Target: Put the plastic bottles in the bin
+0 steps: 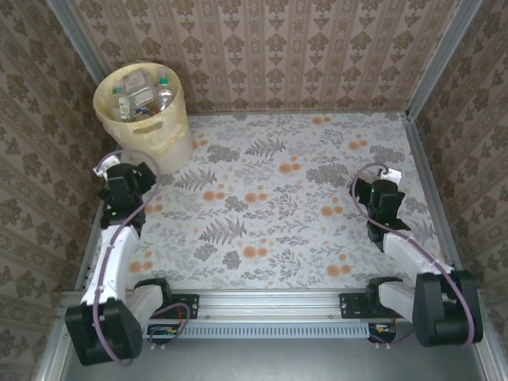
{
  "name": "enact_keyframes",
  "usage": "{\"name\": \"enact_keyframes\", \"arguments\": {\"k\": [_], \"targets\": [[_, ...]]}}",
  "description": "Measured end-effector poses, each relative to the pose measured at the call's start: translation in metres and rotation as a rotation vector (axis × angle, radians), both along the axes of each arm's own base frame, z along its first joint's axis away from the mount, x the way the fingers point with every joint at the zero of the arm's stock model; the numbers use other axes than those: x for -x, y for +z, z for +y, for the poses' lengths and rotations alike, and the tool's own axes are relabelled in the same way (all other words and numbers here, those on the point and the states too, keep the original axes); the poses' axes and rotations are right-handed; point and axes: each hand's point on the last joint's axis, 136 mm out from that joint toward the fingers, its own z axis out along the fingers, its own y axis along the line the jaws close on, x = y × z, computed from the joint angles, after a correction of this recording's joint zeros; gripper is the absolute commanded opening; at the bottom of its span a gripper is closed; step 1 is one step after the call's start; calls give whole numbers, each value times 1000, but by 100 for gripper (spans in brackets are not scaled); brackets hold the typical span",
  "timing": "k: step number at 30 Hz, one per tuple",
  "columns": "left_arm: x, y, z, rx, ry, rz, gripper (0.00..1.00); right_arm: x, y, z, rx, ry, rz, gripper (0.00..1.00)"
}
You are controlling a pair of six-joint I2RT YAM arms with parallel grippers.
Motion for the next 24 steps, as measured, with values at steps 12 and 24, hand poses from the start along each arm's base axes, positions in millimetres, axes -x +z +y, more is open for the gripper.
{"name": "enact_keyframes", "arguments": {"k": [12,24], "targets": [[-32,-86,-22,-90,-229,97,100,-44,-17,26,40,229,-72,100],[-45,-111,-51,-143,-397,-27,100,-50,-32,38,42,292,-83,100]]}}
